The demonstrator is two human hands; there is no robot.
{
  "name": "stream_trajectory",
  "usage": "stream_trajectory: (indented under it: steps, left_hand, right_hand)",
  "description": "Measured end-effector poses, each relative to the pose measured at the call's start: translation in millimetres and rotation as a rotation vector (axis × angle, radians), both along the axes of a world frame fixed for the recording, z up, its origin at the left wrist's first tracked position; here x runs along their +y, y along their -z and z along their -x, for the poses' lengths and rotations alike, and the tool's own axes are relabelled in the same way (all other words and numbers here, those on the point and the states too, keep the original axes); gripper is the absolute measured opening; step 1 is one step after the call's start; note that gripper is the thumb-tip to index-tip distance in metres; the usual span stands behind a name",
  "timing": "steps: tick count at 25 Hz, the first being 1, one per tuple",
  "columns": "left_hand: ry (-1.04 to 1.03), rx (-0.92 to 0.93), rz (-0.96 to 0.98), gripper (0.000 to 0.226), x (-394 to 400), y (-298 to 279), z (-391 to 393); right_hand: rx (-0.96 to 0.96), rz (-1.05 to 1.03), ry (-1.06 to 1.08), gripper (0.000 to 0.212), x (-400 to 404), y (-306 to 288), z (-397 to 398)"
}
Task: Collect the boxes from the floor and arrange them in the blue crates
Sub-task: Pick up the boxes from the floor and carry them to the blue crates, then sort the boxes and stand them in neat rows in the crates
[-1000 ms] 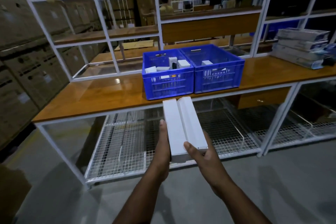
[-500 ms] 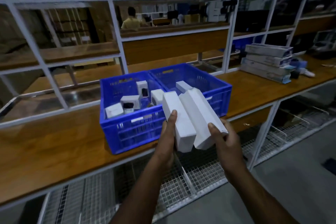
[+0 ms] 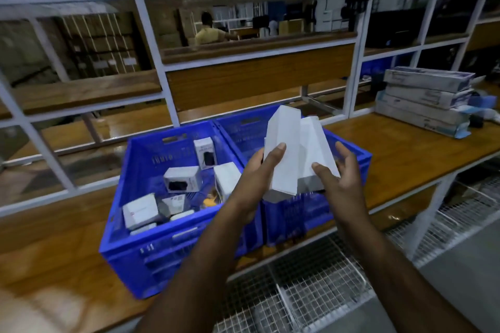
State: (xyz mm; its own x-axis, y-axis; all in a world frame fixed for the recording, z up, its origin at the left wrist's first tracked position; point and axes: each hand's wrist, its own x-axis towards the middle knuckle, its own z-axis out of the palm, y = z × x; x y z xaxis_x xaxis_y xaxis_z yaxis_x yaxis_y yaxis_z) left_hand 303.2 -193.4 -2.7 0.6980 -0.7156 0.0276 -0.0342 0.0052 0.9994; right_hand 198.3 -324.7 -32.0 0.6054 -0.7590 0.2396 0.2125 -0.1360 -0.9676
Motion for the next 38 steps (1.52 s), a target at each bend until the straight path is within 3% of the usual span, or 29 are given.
stream_trajectory:
  steps: [2, 4, 6, 8, 12, 16, 19, 21, 25, 29, 33, 38]
  left_hand:
    - [-0.027, -0.063, -0.087, 0.058, -27, -8, -22]
    - [-0.071, -0.150, -0.212, 0.072, -56, -12, -44]
    - [-0.086, -0.194, -0.344, 0.086, -79, -12, -61]
    - [-0.076, -0.229, -0.429, 0.078, -97, -6, -74]
    - [-0.018, -0.462, -0.842, 0.071, -120, 12, -98]
    - [0.089, -0.552, -1.030, 0.080, -128, 19, -109]
    - [0.114, -0.540, -0.988, 0.072, -121, 26, -119]
    - [0.059, -0.490, -0.869, 0.063, -113, 26, -121]
    - [-0.063, -0.404, -0.496, 0.047, -84, 19, -118]
    - [-0.296, -0.350, -0.199, 0.035, -40, 8, -126]
    - [-0.464, -0.419, -0.151, 0.027, 8, -4, -149]
    - [-0.633, -0.476, -0.288, 0.025, 71, 10, -203]
  right_hand:
    - [0.030, 0.050, -0.039, 0.060, -32, -5, -24]
    - [0.114, 0.110, -0.066, 0.053, -68, -8, -49]
    - [0.257, 0.116, -0.088, 0.046, -102, -7, -72]
    - [0.438, 0.160, -0.140, 0.039, -132, 1, -91]
    - [0.764, 0.578, -0.187, 0.023, -166, 17, -110]
    - [0.818, 0.808, -0.179, 0.026, -166, 12, -119]
    - [1.014, 0.879, -0.331, 0.041, -157, 9, -133]
    - [1.004, 0.910, -0.343, 0.036, -148, 6, -142]
    - [0.759, 0.935, -0.363, 0.023, -115, -9, -164]
    - [0.389, 0.829, -0.344, 0.016, -65, -32, -190]
    - [0.254, 0.728, -0.491, 0.017, -18, -45, -217]
    - [0.383, 0.722, -0.638, 0.025, 29, -31, -258]
